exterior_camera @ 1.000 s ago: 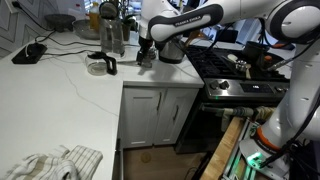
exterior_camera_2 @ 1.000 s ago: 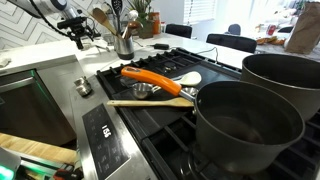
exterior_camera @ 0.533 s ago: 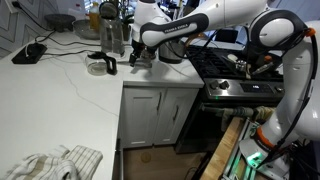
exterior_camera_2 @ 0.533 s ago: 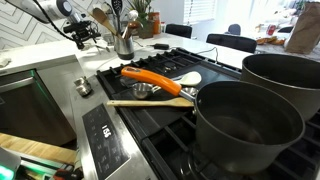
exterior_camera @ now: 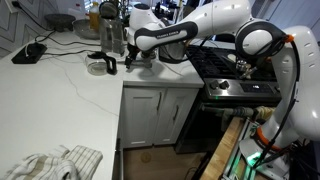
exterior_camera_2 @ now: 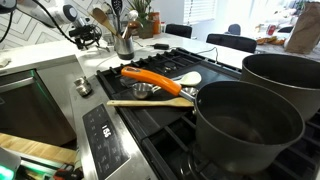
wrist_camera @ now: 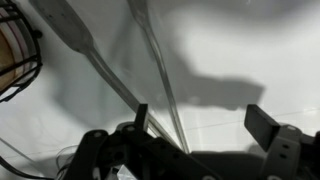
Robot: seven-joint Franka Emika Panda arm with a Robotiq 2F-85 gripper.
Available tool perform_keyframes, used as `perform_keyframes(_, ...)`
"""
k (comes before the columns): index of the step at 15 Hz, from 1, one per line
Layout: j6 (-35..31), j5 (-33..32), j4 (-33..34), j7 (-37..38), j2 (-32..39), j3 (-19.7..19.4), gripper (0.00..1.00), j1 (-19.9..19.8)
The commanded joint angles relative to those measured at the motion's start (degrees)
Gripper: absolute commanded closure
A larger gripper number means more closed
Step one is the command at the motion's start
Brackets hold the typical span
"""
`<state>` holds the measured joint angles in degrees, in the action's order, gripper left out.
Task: Put the tong into the bucket
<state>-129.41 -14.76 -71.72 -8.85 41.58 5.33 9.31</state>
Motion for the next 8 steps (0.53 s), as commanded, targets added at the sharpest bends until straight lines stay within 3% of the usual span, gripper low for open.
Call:
perform_keyframes(1,1.6,1.4,4.8,-2.4,3.4,-0.4,0.30,0.0)
perform_keyframes(8,4.6,1.2,6.9,-4.6,4.4,-0.7,0.86,-0.2)
